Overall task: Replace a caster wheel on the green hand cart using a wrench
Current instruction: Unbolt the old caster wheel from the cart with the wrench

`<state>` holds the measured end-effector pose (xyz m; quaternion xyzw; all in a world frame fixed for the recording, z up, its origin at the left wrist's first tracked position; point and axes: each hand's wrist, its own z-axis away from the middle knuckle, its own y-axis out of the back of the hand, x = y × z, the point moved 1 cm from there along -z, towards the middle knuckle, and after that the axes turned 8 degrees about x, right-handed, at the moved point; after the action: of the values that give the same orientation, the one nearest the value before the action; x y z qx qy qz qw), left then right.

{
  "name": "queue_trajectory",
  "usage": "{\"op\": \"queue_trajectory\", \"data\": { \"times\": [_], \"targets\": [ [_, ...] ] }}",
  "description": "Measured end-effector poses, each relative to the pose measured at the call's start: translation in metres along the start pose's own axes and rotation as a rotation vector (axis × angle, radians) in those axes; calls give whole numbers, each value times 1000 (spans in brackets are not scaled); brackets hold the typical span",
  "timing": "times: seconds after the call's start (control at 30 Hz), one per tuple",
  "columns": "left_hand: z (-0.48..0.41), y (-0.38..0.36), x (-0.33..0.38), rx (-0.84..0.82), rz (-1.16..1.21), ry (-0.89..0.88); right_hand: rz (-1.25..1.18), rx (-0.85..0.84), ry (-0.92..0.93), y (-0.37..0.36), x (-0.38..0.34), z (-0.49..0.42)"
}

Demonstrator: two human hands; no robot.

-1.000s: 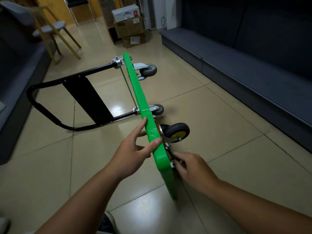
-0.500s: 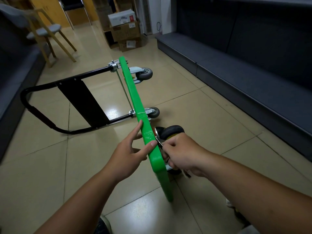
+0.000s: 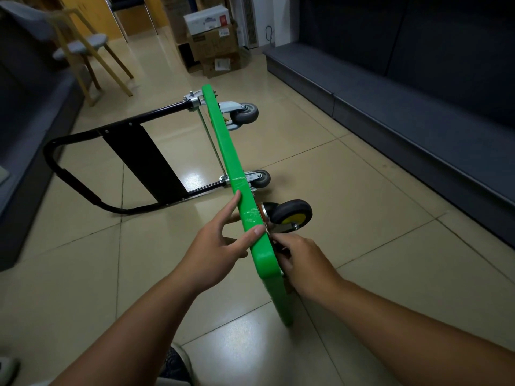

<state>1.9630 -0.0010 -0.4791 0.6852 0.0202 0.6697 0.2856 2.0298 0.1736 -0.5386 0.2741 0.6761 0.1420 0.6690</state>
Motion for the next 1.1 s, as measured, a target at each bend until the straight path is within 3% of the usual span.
{"op": "queue_trajectory", "data": {
  "times": [0.07, 0.13, 0.2, 0.27, 0.4, 0.6, 0.93, 1.1],
  "targets": [
    [-2, 0, 1, 4, -7, -1, 134, 20, -2, 10, 10, 7],
    [-2, -1, 0, 2, -18, 0, 256, -37, -173, 24, 20, 14],
    [-2, -1, 0, 2, -29, -5, 237, -107, -400, 37, 22, 17],
    [-2, -1, 0, 9, -26, -4, 125, -104, -481, 43, 11, 12],
    [-3, -2, 1, 14, -30, -9, -33, 9, -353, 47, -32, -10],
    [0, -2, -2, 18, -12, -16, -127, -124, -388, 45, -55, -17],
    [2, -4, 2, 11, -22, -11, -224, -181, -211, 29, -27, -6],
    [2, -3, 2, -8, -3, -8, -108, -24, -80, 13, 1, -6]
  ]
}}
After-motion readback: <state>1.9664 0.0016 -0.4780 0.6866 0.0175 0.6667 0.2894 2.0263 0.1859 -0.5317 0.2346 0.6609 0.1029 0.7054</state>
